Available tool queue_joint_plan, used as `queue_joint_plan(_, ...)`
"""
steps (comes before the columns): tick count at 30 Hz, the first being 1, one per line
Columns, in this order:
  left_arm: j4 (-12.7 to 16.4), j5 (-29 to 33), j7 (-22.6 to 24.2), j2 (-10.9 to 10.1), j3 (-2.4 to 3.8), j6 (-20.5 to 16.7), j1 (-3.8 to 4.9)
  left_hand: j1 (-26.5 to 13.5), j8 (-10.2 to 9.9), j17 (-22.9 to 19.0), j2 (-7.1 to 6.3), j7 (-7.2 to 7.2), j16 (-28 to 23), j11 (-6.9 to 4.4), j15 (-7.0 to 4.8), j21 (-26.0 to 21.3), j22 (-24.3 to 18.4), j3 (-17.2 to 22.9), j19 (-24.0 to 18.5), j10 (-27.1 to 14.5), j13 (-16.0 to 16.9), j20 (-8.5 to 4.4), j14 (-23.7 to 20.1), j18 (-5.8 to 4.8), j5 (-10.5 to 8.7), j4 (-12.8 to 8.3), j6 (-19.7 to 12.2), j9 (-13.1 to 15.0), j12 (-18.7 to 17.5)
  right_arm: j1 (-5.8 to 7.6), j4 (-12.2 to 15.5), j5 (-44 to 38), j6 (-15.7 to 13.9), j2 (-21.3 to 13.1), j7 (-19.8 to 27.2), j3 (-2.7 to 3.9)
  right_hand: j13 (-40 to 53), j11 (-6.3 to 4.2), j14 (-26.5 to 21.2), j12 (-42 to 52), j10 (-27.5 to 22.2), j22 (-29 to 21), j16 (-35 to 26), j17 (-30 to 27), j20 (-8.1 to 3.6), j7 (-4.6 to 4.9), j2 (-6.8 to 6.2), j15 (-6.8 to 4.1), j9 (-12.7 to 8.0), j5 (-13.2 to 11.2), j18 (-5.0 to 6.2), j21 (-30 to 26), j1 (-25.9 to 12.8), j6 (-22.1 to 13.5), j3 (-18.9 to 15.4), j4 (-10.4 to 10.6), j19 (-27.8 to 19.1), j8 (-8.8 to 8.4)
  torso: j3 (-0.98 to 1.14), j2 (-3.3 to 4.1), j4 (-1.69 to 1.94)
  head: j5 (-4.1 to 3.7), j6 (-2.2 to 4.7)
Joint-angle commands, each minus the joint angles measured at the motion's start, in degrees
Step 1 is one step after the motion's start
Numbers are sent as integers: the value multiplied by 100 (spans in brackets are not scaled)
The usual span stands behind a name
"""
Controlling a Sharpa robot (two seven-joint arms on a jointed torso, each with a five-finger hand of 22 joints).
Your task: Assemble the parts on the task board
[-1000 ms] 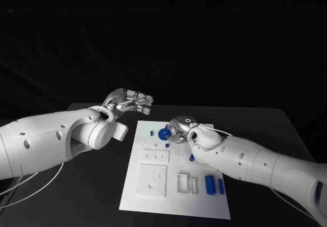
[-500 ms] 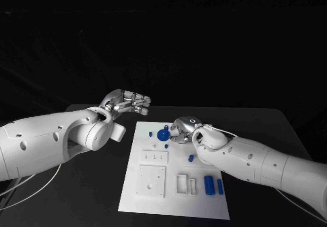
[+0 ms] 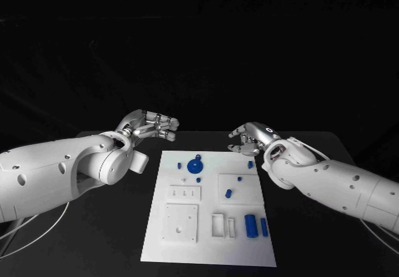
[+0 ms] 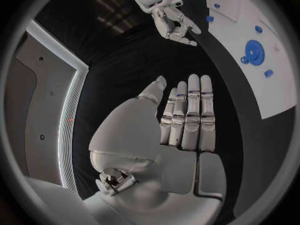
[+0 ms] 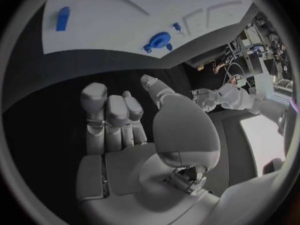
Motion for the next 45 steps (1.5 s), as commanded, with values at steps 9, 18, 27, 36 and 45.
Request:
queue_joint_plan(9, -89, 12, 66, 14, 2, 173, -13, 54, -26, -5, -15, -1, -27, -19, 1, 29, 34, 47, 5, -26, 3, -1, -26, -56, 12, -123, -19, 2, -18, 4, -561, 975, 1171, -378, 1062, 105, -46, 1, -56, -26, -112, 510, -78, 1, 57, 5, 153, 50, 15, 97, 20, -99, 342, 73, -784, -430, 96, 9, 114, -66, -159, -125, -33)
queue_joint_plan(18, -159, 12, 82, 27, 1, 245, -88, 30, -27, -6, -3, 4, -31, -18, 2, 80, 75, 59, -36, -27, 3, 0, -30, -54, 14, -205, -23, 2, -17, -112, -1093, 1094, 1556, -330, 1365, 113, -114, -11, -101, -87, -209, 492, -166, -71, 58, 0, 269, 50, 14, 190, 12, -221, 443, -155, -1093, -609, 46, 12, 176, -83, -188, -158, -74)
queue_joint_plan(27, -192, 11, 87, 37, 1, 273, -118, 28, -26, -7, -5, 4, -33, -17, 3, 86, 81, 60, -46, -30, 3, 1, -32, -53, 9, -223, -25, 2, -17, -275, -1417, 1133, 1565, -136, 1502, 113, -125, -31, -105, -96, -221, 488, -171, -73, 47, -4, 297, 39, 13, 210, 8, -244, 466, -252, -1186, -659, 40, 9, 187, -76, -150, -205, -117)
queue_joint_plan(36, -199, -5, 85, 35, 1, 284, -128, 32, -26, -7, -2, 5, -34, -18, 3, 96, 89, 64, -54, -31, 3, 1, -33, -52, 10, -246, -28, 2, -17, -356, -1530, 1215, 1464, 25, 1556, 114, -122, -34, -99, -91, -224, 491, -158, -58, 44, -2, 330, 37, 13, 220, 14, -233, 426, -258, -1234, -668, 47, 8, 221, -46, -138, -225, -122)
queue_joint_plan(45, -208, -12, 81, 45, 1, 289, -130, 32, -26, -7, -2, 5, -34, -18, 3, 96, 89, 64, -54, -31, 3, 1, -33, -52, 10, -246, -28, 2, -17, -408, -1585, 1187, 1491, 97, 1536, 114, -121, -31, -100, -90, -227, 489, -157, -56, 47, -1, 346, 39, 13, 231, 18, -239, 421, -248, -1242, -674, 47, 9, 220, -39, -139, -225, -142)
